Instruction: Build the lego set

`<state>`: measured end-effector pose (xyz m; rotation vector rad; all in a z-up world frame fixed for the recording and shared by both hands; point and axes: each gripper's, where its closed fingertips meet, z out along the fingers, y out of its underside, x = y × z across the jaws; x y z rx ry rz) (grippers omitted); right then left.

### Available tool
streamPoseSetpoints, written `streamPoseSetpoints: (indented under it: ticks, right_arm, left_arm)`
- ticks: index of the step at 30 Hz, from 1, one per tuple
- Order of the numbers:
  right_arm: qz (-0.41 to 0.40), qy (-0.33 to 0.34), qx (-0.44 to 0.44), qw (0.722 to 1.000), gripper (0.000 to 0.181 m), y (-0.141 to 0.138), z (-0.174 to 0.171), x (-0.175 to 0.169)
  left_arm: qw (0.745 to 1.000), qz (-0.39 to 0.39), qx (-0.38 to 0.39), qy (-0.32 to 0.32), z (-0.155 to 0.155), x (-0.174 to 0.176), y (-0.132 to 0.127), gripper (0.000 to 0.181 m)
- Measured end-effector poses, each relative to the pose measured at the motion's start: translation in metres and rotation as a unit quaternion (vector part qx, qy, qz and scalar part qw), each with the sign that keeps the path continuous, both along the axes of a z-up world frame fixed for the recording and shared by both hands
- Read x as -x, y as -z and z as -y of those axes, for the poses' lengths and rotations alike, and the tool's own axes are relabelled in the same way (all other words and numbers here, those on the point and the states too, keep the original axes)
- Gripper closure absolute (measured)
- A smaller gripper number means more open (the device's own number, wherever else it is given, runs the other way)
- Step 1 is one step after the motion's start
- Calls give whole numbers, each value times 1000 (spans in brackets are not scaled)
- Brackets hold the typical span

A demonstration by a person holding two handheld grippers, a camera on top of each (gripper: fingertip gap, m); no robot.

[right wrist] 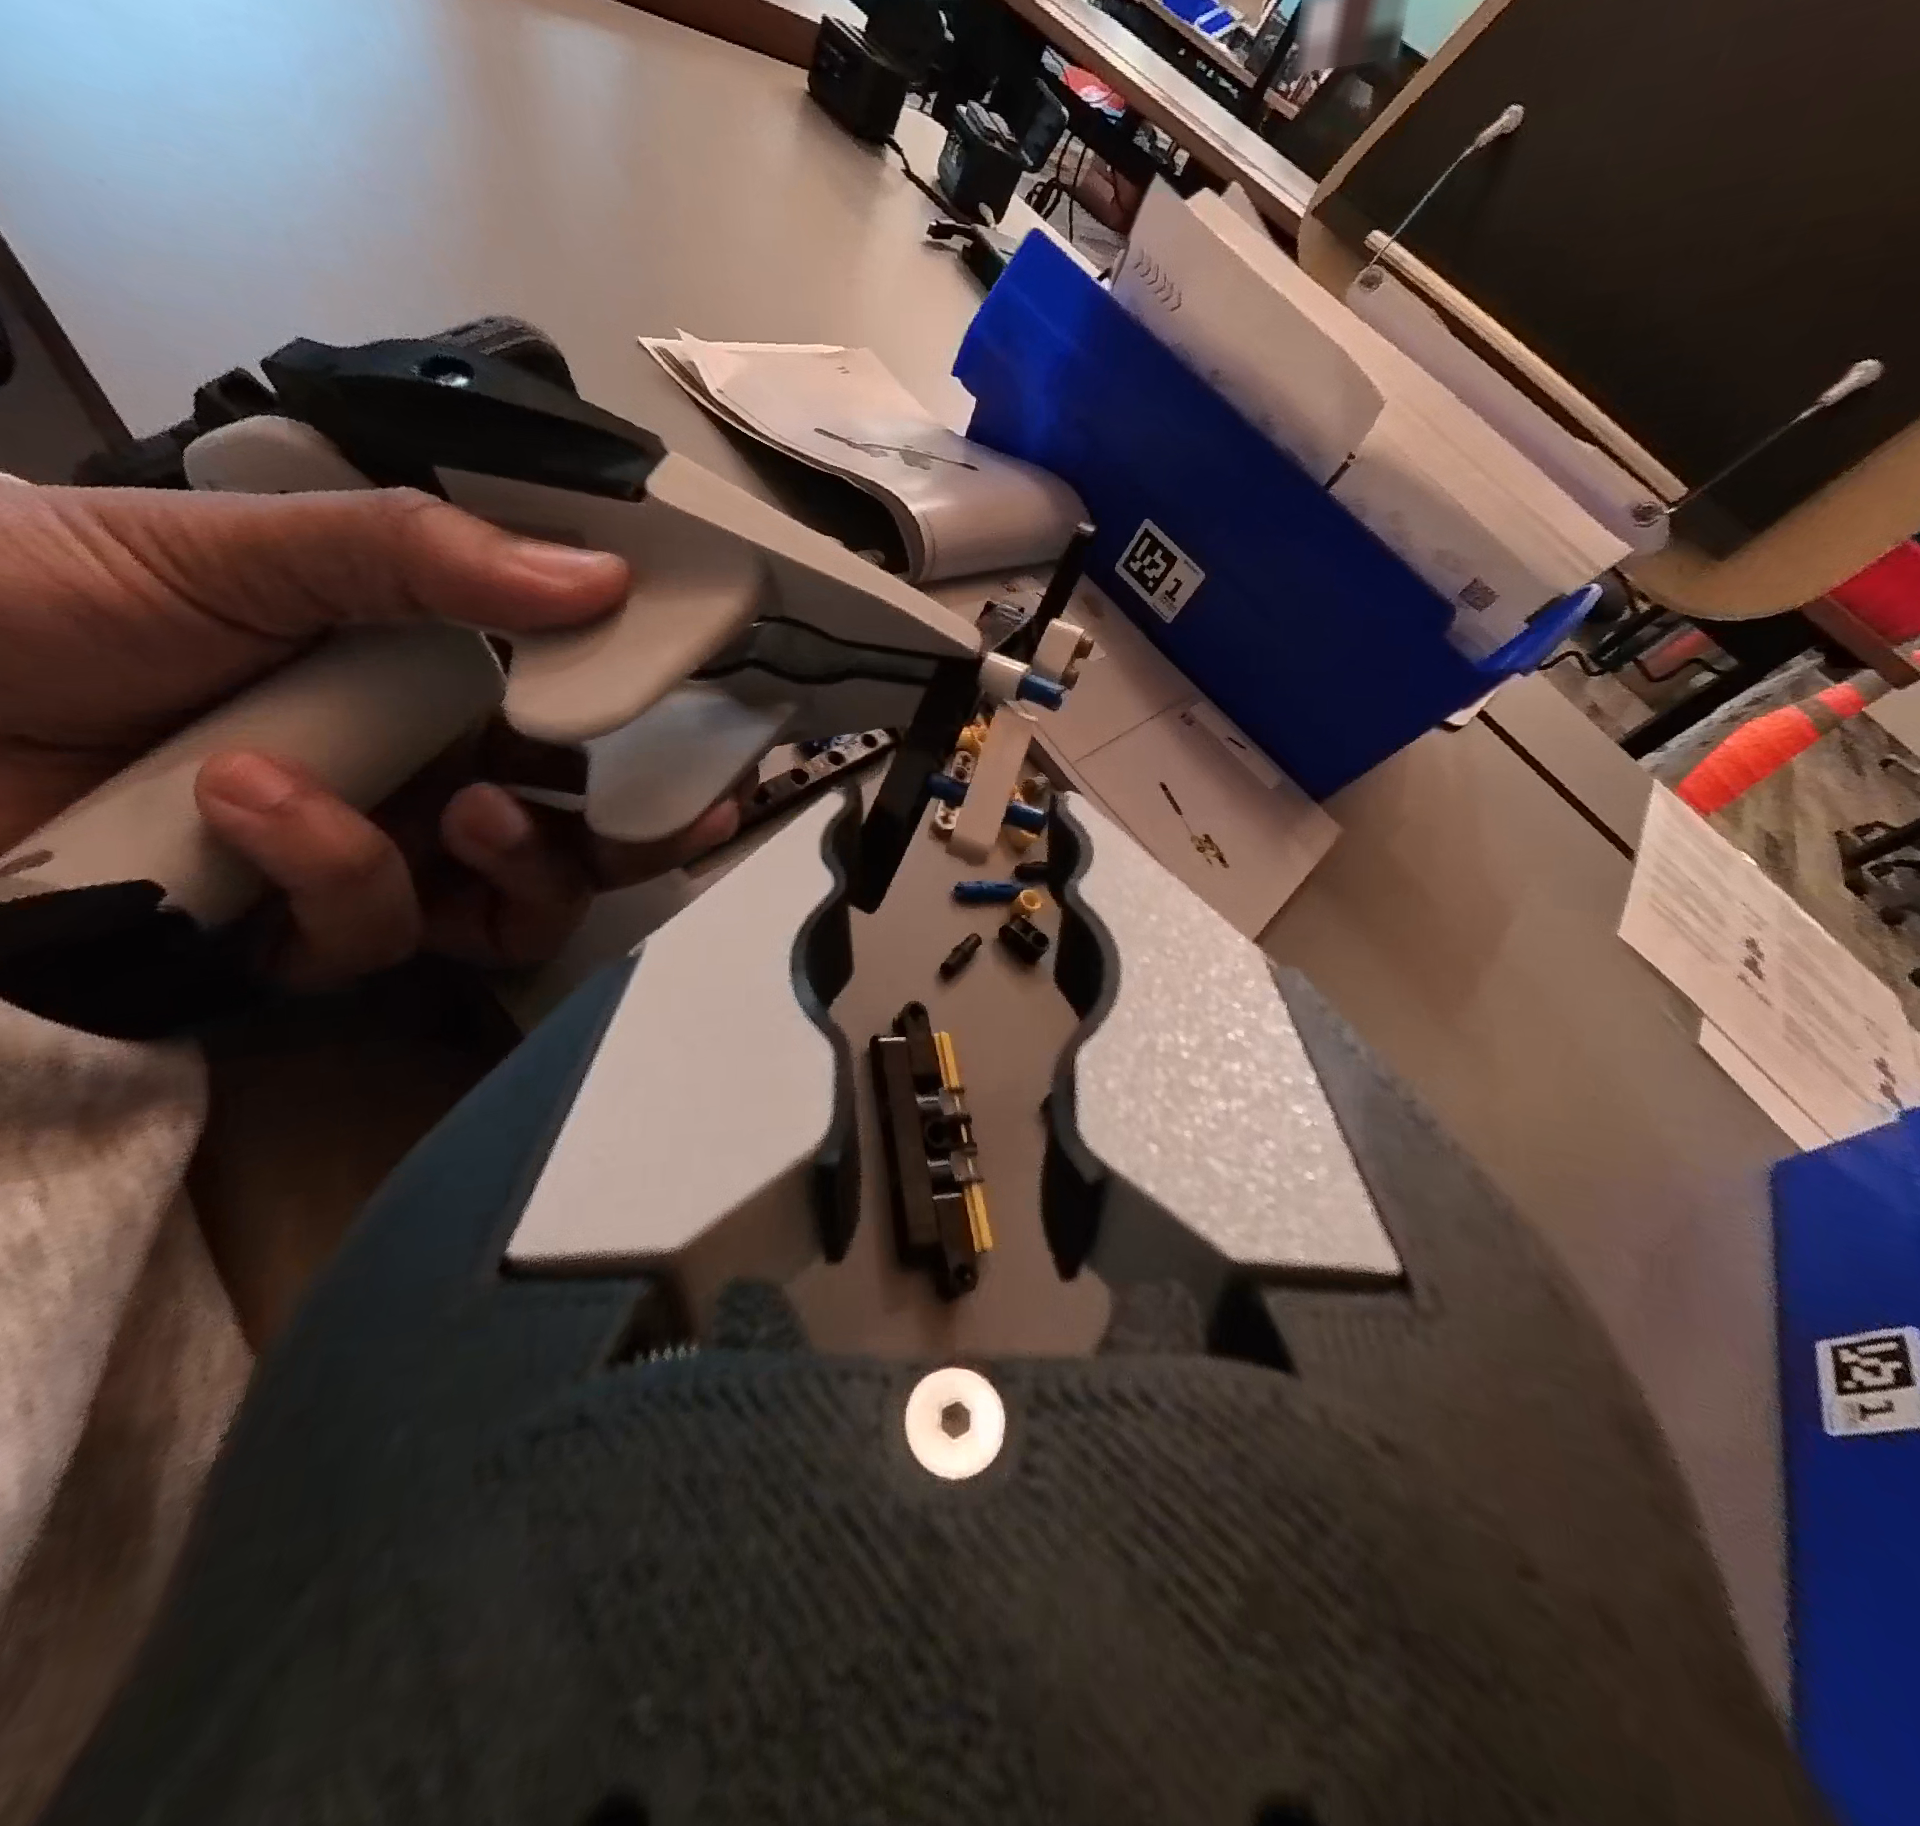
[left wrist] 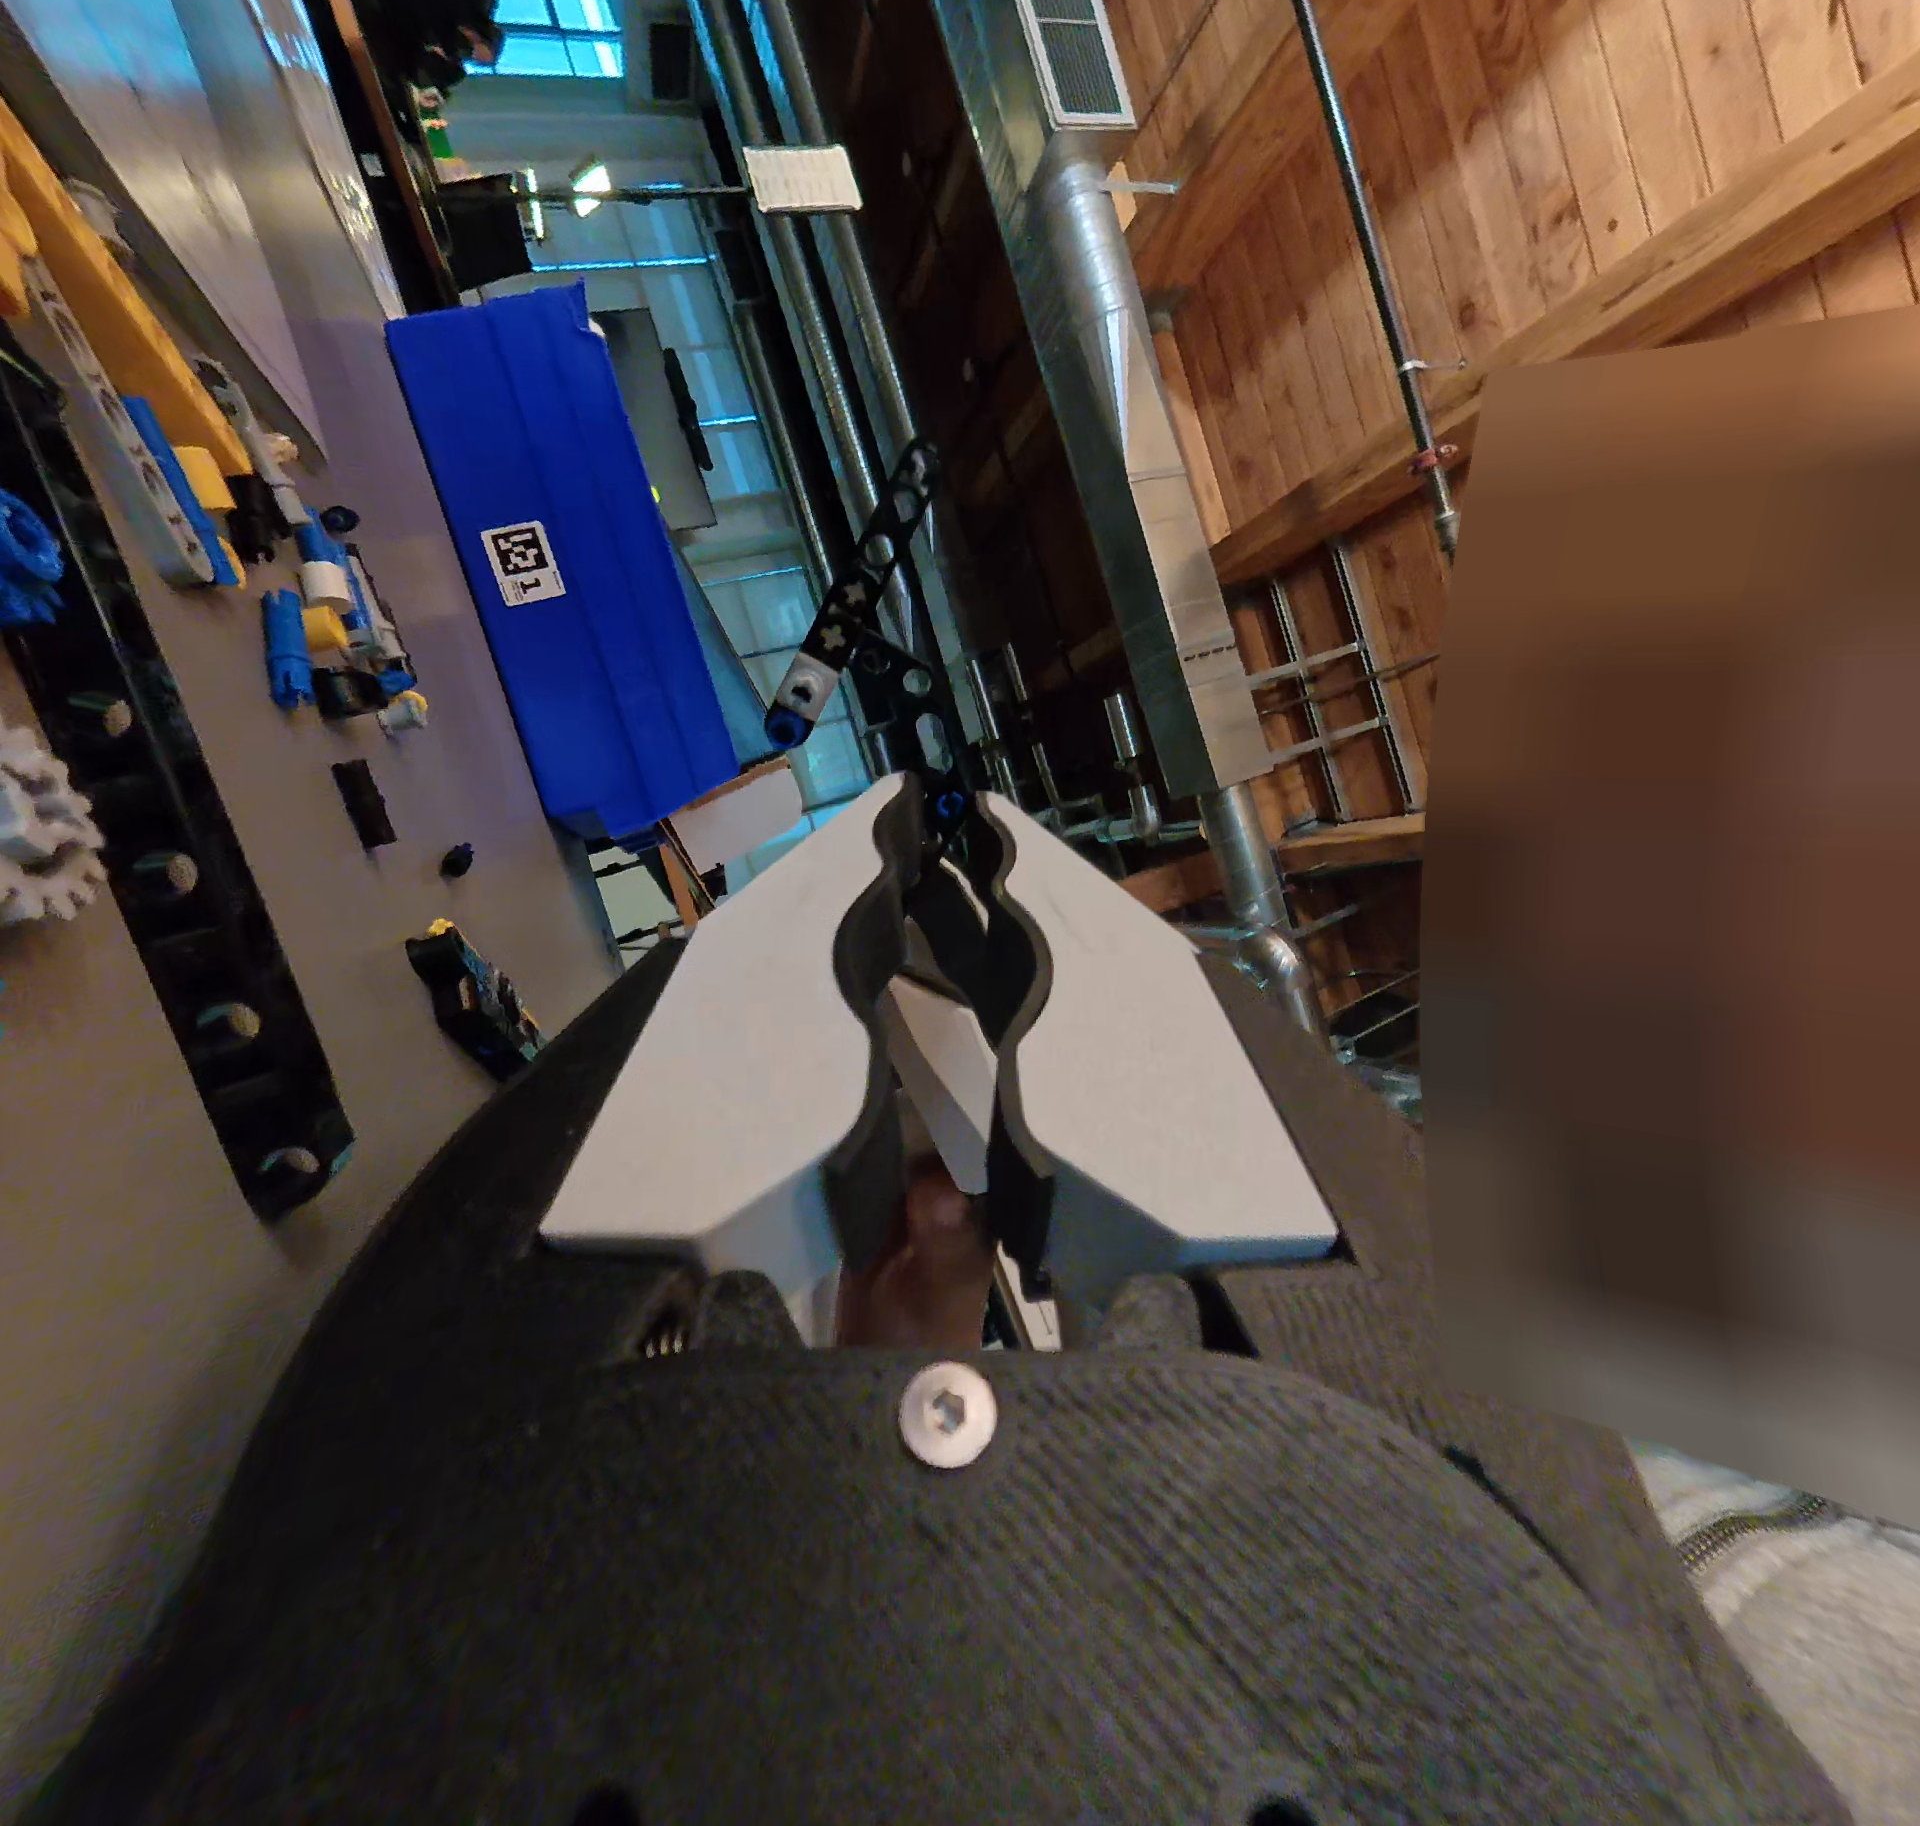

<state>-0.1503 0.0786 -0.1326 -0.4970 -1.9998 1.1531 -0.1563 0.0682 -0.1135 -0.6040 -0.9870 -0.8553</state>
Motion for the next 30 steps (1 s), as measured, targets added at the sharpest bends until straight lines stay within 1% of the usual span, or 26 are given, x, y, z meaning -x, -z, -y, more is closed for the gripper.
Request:
streamPoseSetpoints:
  ticks: [8, 17, 30]
  right_arm:
    - [-5, 15, 5, 1000, 150, -1, -2, 2]
    - [-29, 3, -6, 1000, 149, -2, -2, -1]
    - [-19, -3, 6, 1000, 150, 0, -5, -1]
  left_arm:
    - [1000, 10, -8, -5, 3, 1, 0, 175]
    - [1000, 7, -2, -1, 1, 1, 1, 174]
    - [1000, 5, 3, 3, -1, -1, 2, 174]
